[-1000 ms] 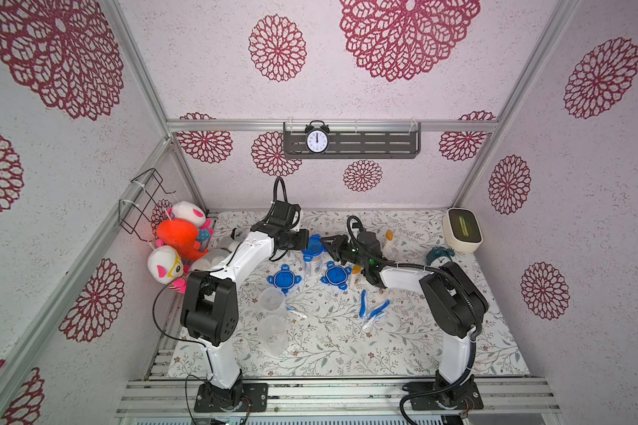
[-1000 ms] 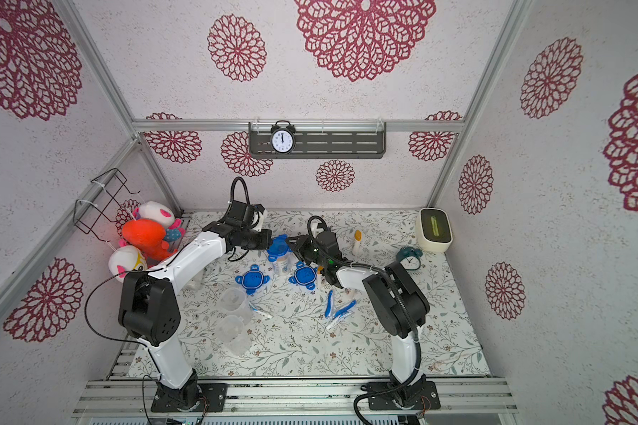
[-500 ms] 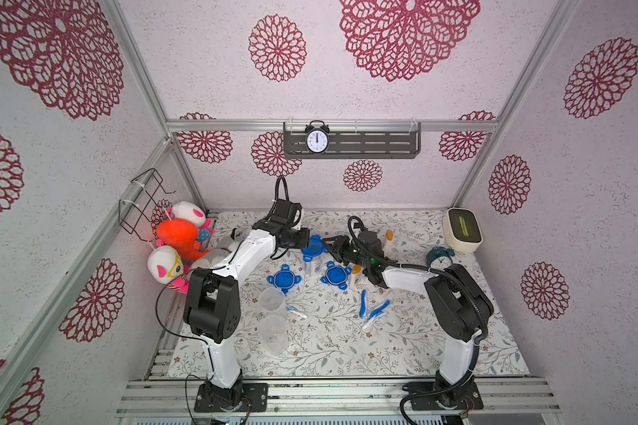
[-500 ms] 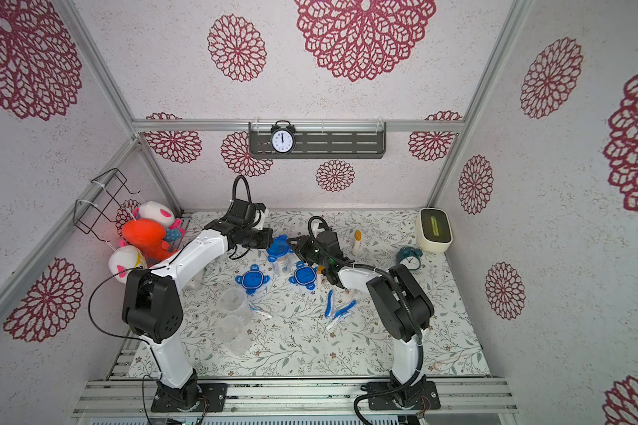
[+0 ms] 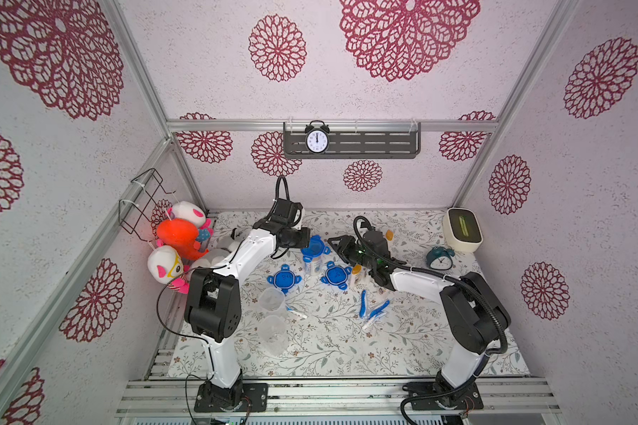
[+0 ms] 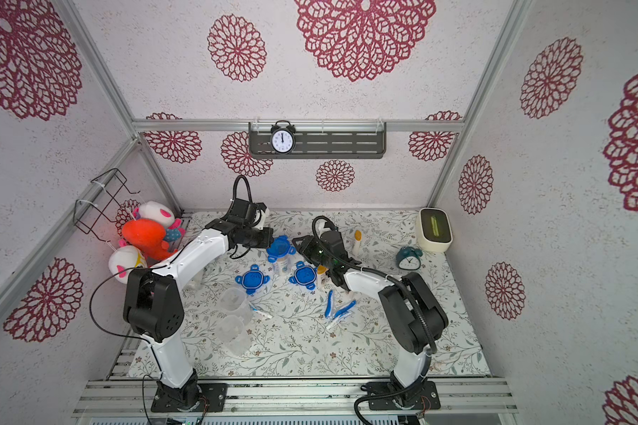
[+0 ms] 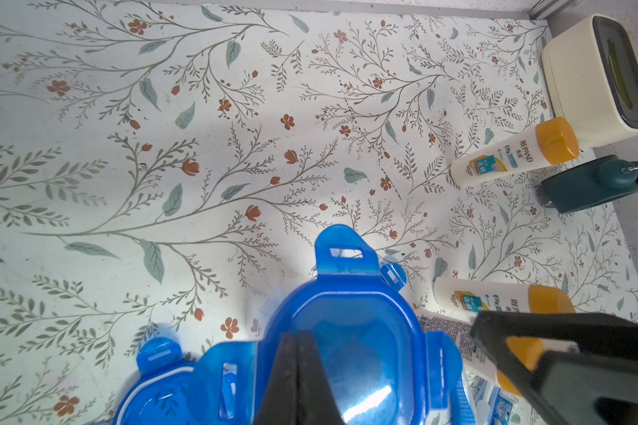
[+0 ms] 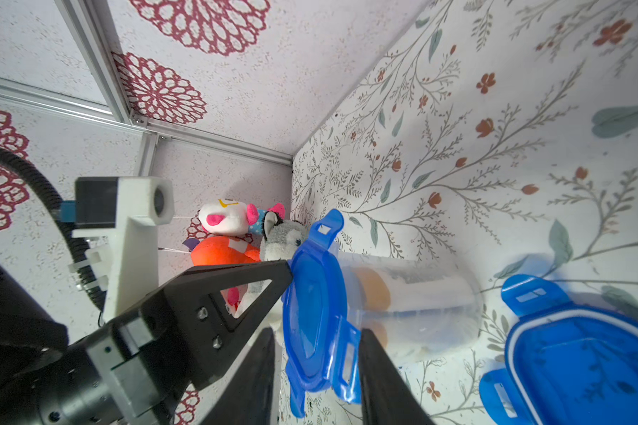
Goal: Pack away toiletry kits
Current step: Close the lid on the container.
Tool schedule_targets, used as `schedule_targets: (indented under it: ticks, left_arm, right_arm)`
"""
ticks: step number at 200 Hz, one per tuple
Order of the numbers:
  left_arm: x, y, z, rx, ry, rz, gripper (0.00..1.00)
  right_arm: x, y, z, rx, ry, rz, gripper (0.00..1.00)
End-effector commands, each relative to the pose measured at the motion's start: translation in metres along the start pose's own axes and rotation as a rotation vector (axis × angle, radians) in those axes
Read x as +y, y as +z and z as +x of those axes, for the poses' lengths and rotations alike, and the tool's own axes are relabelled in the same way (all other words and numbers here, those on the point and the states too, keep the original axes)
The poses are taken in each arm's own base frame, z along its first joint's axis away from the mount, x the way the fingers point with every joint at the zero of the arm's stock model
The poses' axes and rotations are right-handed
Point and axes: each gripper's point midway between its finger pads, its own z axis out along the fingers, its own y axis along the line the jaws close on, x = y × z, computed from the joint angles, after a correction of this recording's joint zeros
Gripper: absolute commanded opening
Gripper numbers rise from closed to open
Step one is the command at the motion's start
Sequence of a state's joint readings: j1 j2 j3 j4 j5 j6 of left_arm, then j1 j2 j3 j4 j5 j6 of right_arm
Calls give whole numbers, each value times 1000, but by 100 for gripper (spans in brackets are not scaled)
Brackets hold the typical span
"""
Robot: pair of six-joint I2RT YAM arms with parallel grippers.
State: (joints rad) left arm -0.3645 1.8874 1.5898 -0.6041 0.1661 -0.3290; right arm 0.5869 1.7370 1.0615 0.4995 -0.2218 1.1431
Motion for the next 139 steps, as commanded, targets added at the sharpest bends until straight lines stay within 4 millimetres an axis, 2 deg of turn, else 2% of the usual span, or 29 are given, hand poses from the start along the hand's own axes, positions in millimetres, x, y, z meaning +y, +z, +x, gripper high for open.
schedule_targets:
  ticks: [1,27,40,53,64,69,78,97,99,101,102,139]
  left_arm:
    - [0,9,14,64,9,-26,5]
    - [-3,4,7,56,24,-38,8]
    - [-5,-1,0,40,35,-49,14]
    - [-9,-10,-12,10,45,-60,32]
    - [-15,-19,-25,-26,62,-62,58]
    - [-17,-24,-30,-43,66,-65,67]
    - [-22,-33,-39,-72,77,-58,76]
    - [-32,-48,-44,-90,89,-37,85]
    - [-31,-49,-43,-87,89,-39,88]
    - [-32,-50,-43,-86,88,-40,98]
    - [-32,-50,-42,-83,88,-41,100]
    - [-28,-53,-12,26,87,-94,98]
  right_arm:
    - [14,-22,-21,-84,-80,31,43]
    - [17,-38,-30,-123,-129,59,46]
    - [17,-45,-33,-135,-154,73,47]
    - [17,-52,-37,-142,-175,83,47]
    - [17,-57,-39,-144,-192,91,47]
    - [16,-59,-39,-141,-201,97,48]
    - [15,-63,-41,-141,-214,105,49]
    - [12,-72,-44,-137,-231,112,51]
    - [11,-73,-44,-134,-233,113,51]
    - [11,-74,-45,-135,-235,115,52]
    - [11,-74,-44,-133,-238,117,52]
    - [9,-82,-45,-75,-297,146,55]
